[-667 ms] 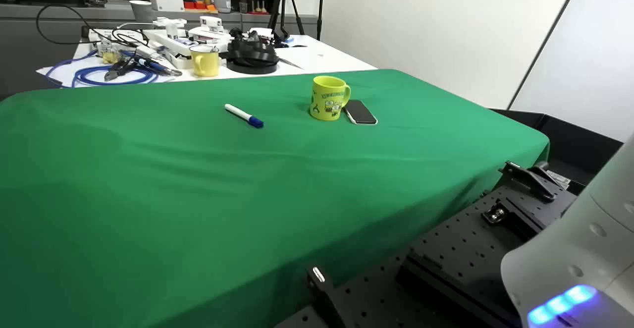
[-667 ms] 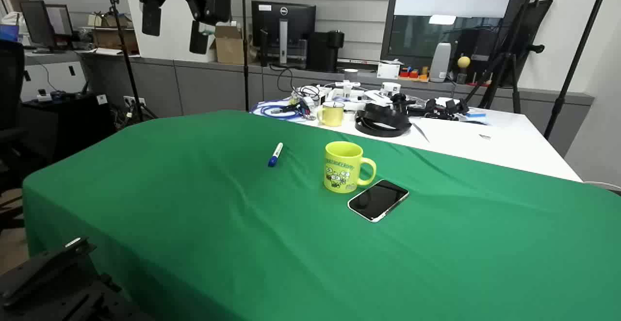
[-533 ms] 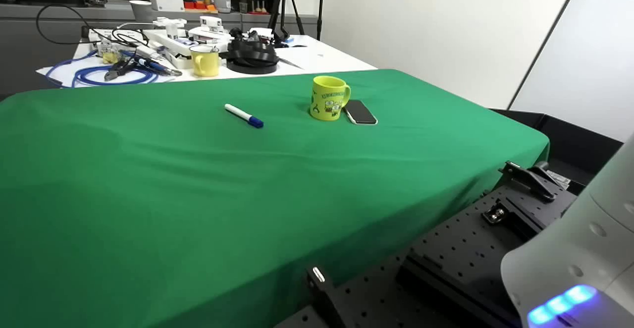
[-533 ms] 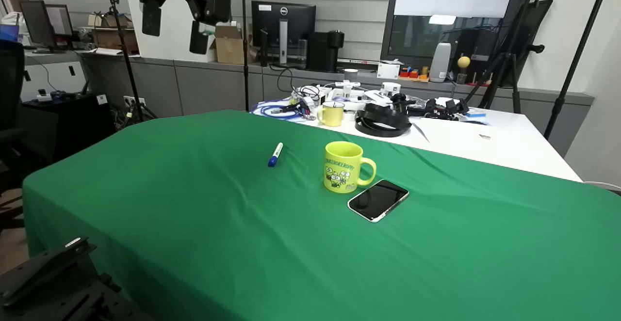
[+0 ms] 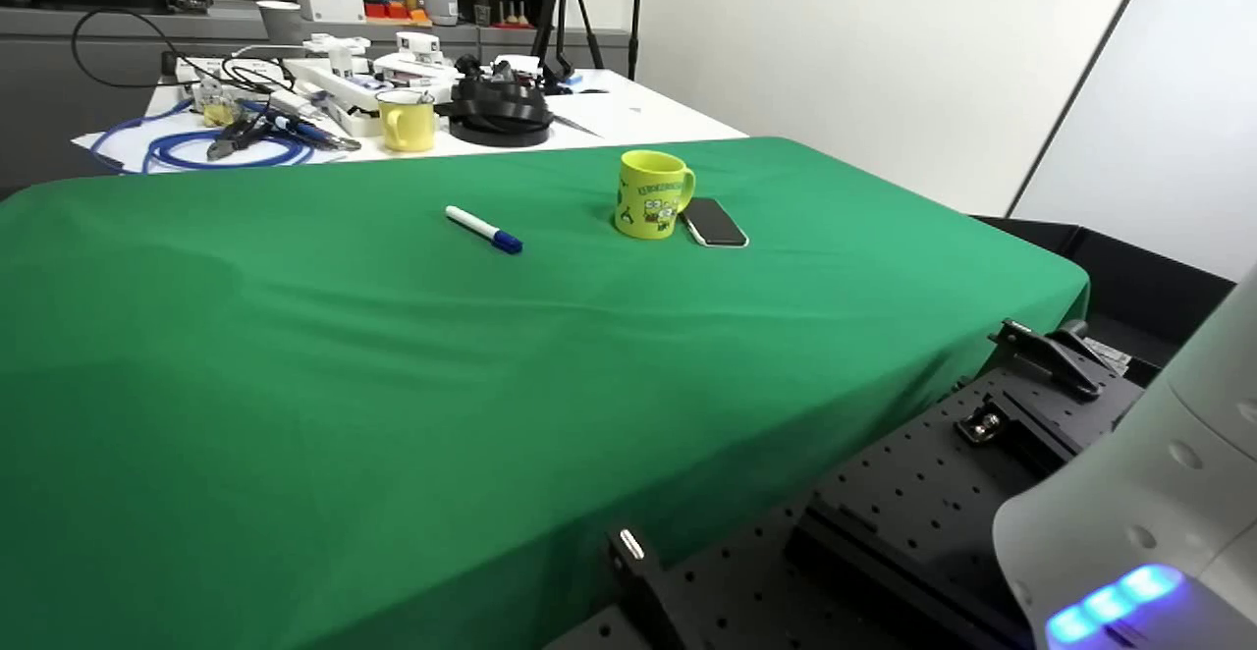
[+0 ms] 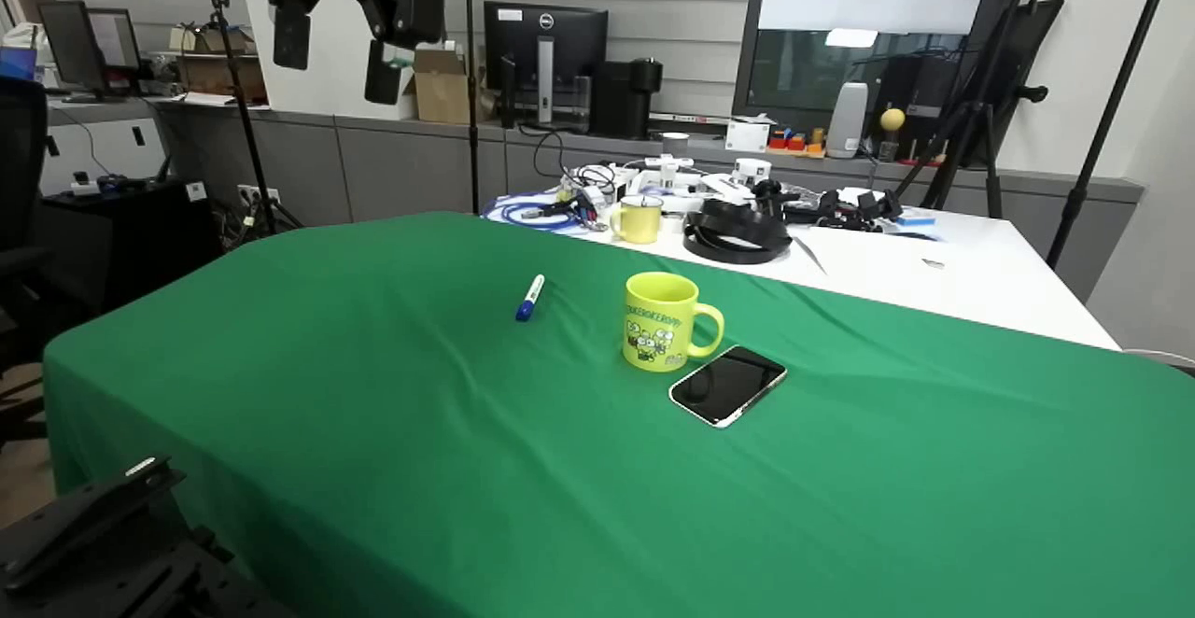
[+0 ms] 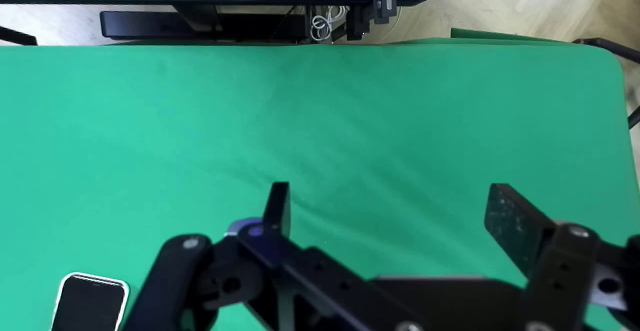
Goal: Place the marker into the green mug
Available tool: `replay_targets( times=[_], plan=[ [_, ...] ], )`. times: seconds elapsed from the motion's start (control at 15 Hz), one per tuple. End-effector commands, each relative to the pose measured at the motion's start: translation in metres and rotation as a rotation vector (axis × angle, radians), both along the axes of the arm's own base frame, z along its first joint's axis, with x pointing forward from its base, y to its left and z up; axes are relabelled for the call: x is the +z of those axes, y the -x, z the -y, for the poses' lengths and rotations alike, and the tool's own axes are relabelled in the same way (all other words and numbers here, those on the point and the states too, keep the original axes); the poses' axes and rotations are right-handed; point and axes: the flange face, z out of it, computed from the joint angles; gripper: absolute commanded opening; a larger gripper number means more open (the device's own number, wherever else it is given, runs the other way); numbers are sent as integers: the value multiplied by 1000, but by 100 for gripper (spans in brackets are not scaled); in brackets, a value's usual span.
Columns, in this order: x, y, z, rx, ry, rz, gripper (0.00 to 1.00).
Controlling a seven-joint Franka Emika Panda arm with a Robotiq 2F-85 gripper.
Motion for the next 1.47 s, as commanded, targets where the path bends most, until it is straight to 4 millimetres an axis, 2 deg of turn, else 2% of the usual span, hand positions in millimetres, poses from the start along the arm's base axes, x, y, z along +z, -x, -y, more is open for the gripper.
replay_targets(
  times=[0.0, 0.2, 0.47, 0.73, 0.93, 1.27, 1.33, 1.4],
  plan=[
    [0, 0, 0, 0, 0, -1, 100],
    [0, 0, 0, 0, 0, -1, 100],
    [-10, -37, 4, 120, 134, 42, 100],
    [-27, -89, 7, 286, 249, 90, 100],
    [-33, -137, 4, 345, 255, 147, 100],
    [-31, -215, -9, 366, 221, 193, 100],
    [-21, -228, -10, 353, 215, 194, 100],
    [-33, -196, -8, 364, 226, 200, 100]
  ],
)
